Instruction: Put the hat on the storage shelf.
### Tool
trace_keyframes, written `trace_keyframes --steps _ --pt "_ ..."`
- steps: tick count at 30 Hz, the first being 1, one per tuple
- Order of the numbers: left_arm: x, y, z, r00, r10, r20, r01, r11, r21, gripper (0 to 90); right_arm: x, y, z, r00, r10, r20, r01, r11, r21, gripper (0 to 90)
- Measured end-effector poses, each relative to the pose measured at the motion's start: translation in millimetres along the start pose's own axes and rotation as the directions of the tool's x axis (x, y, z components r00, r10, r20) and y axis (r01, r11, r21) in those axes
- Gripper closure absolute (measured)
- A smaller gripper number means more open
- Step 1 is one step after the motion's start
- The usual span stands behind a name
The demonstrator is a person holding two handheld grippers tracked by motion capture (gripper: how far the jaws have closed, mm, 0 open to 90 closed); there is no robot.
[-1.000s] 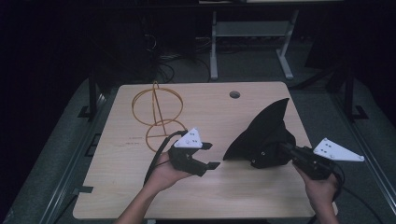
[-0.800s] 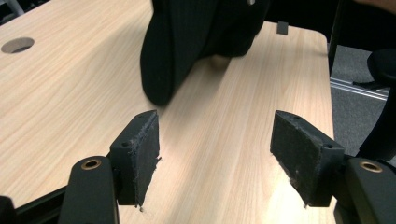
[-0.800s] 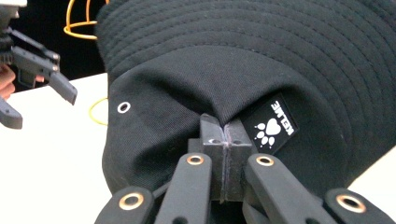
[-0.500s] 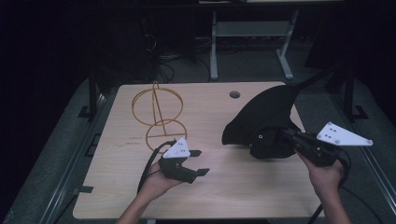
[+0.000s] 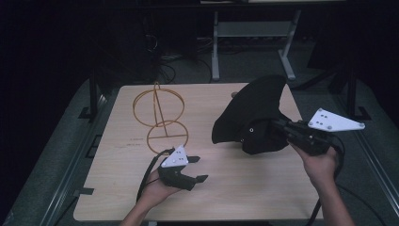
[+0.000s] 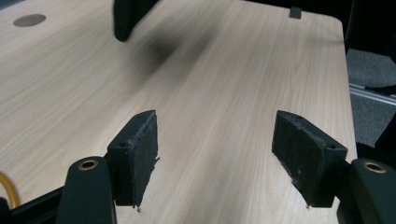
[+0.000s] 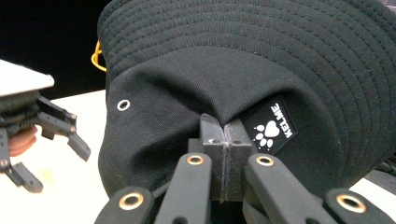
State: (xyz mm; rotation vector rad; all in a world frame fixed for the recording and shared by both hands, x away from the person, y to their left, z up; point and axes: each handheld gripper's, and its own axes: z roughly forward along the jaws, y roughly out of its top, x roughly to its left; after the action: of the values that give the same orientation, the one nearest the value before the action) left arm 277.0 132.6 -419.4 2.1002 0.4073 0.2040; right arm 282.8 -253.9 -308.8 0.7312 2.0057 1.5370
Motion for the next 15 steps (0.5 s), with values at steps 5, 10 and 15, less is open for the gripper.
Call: trace_keyframes --steps 5,10,15 --pt "-2.0 -2.4 3.2 1.0 0.008 0.001 -0.008 0.9999 0.01 30.8 -1.9 10.5 7.9 0.9995 0.007 -0.032 -0.007 1.0 0.004 89.4" --pt "-2.2 -4.0 4.6 0.9998 0.018 -0.008 -0.018 0.9996 0.024 30.4 -4.5 24.4 17.0 0.9983 0.009 -0.058 -0.008 1.0 0.003 89.4" --pt "-2.8 -3.7 4.5 0.9998 0.017 -0.004 -0.017 0.9996 0.022 30.4 -3.8 35.2 23.4 0.9971 0.001 -0.076 -0.001 1.0 0.002 89.3"
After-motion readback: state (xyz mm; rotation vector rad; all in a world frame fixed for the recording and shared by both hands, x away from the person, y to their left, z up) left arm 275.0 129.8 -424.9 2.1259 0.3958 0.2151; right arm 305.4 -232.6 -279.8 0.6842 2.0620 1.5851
